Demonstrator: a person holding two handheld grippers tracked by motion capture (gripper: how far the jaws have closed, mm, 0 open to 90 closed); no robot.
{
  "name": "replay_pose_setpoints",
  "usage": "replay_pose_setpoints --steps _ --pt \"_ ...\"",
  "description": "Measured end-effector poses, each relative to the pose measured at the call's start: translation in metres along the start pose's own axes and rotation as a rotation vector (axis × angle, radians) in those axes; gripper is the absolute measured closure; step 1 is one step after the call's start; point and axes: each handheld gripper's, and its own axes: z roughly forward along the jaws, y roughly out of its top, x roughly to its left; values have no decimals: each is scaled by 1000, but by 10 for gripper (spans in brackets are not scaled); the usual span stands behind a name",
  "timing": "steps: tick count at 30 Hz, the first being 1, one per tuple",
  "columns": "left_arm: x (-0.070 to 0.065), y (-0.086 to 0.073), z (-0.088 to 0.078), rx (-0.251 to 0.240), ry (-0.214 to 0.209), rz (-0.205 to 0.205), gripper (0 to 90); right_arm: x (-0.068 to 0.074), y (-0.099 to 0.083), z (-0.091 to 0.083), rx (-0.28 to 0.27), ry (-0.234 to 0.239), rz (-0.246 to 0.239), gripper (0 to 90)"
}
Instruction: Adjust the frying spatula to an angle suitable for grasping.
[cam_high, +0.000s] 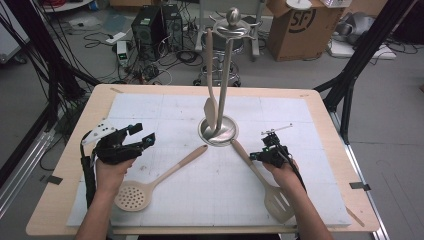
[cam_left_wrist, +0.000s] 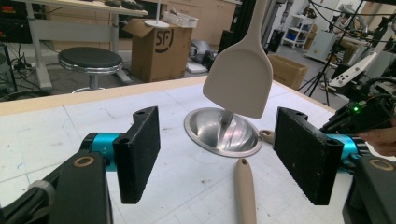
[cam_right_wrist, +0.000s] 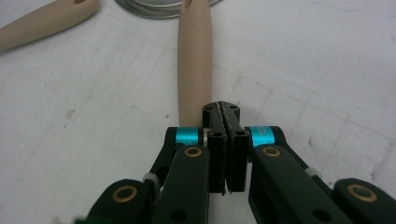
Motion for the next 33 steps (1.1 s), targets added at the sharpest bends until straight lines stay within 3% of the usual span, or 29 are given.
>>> replay_pose_setpoints --steps 3,5,7,11,14,22,26,33 --pt "-1 0 -1 -3 -3 -1 326 0 -1 -8 -59 -17 17 888" --pt "-1 1 -1 -6 -3 -4 326 -2 -3 -15 -90 -13 56 786" --pt "-1 1 -1 -4 -5 -3 326 -2 -7 -21 -91 8 77 734" --pt "-2 1 0 0 -10 1 327 3 -16 -28 -78 39 66 632" --pt "-2 1 0 -1 -11 -1 327 11 -21 -31 -76 23 72 506" --pt "-2 1 0 -1 -9 -4 327 40 -24 -35 -42 -38 67 510" --pt "-2 1 -1 -5 -10 -5 328 40 -28 -33 -22 -79 80 516" --pt "-3 1 1 -1 -15 -2 328 37 -33 -33 -5 -88 92 536"
